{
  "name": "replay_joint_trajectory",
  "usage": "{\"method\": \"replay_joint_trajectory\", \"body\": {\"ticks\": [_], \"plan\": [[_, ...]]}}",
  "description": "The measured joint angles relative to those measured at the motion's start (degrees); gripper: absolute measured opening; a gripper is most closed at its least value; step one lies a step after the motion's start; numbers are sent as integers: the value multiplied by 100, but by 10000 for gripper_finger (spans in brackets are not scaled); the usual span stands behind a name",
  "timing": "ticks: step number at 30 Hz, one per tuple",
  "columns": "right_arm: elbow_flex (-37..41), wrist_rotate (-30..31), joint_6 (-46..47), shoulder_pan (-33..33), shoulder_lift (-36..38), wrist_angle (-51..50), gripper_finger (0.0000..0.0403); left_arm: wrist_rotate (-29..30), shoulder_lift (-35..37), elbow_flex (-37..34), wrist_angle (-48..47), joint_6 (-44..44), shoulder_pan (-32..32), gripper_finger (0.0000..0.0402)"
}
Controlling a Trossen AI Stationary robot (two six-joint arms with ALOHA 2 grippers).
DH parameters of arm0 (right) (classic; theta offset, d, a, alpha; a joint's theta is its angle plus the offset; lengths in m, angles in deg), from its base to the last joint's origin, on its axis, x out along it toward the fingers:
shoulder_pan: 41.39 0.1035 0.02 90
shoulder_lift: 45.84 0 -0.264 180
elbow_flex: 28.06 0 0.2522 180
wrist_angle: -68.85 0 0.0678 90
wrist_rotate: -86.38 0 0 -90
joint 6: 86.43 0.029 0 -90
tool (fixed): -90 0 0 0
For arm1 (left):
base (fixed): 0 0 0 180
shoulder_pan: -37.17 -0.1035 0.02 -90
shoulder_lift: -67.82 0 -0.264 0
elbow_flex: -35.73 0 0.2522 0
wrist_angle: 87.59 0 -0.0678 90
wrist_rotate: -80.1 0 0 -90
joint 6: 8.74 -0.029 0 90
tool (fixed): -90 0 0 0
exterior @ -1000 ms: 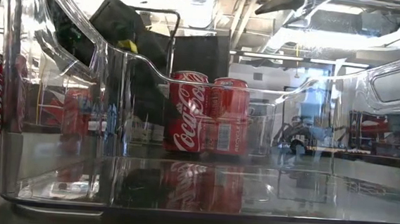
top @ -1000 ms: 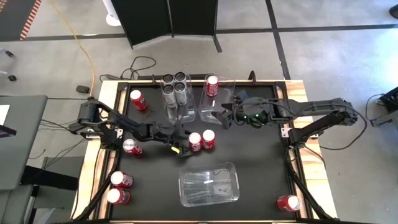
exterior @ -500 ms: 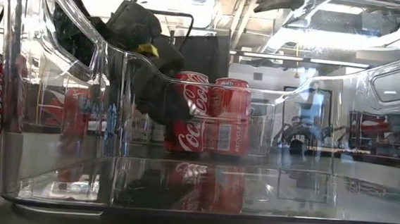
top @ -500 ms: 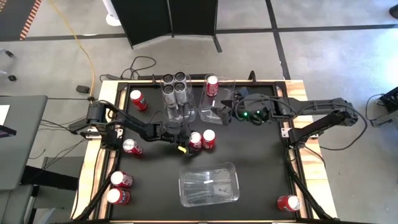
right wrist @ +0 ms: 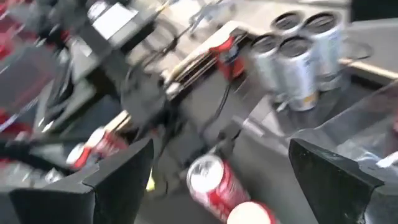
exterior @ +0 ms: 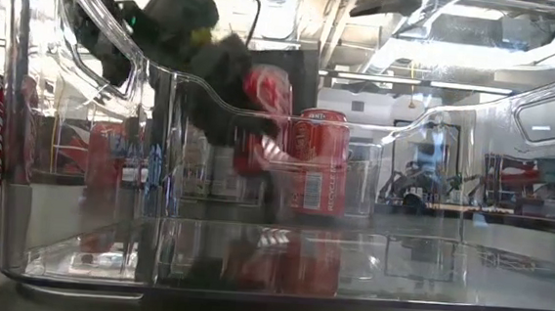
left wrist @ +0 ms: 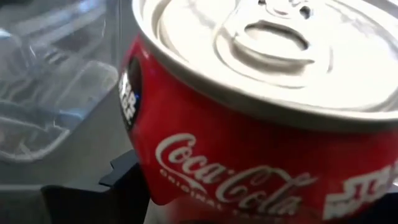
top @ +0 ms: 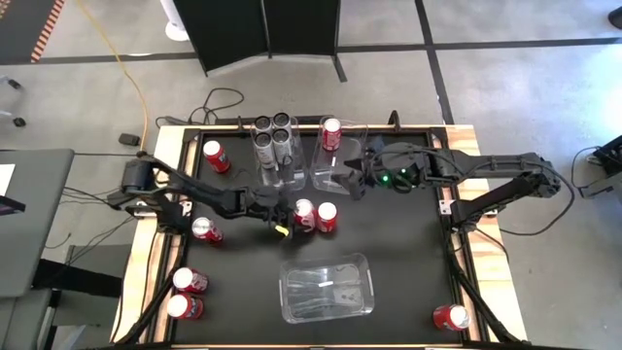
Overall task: Sort soda cans
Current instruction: Put the top right red soda can into the top right transparent bin
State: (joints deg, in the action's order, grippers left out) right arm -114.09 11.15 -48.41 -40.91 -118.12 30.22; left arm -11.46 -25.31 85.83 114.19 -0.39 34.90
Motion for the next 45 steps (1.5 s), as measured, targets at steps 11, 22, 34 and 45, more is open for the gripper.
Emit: {"method": "replay_joint_trajectory", "body": {"ticks": [11, 22, 34, 45], "plan": [[-4, -560, -1099, 87, -675, 544, 387, -12, 1017, 1520, -3399, -1076, -2, 297], [2, -813, -1821, 60, -938, 855, 387, -183, 1021, 2586, -4451, -1294, -243, 297], [0, -741, -2458, -133, -1514, 1581, 397, -545, 1017, 2586, -4463, -1016, -553, 297], [8, -731, -2460, -213, -1614, 1780, 298, -487, 1025, 2584, -4471, -776, -591, 297]]}}
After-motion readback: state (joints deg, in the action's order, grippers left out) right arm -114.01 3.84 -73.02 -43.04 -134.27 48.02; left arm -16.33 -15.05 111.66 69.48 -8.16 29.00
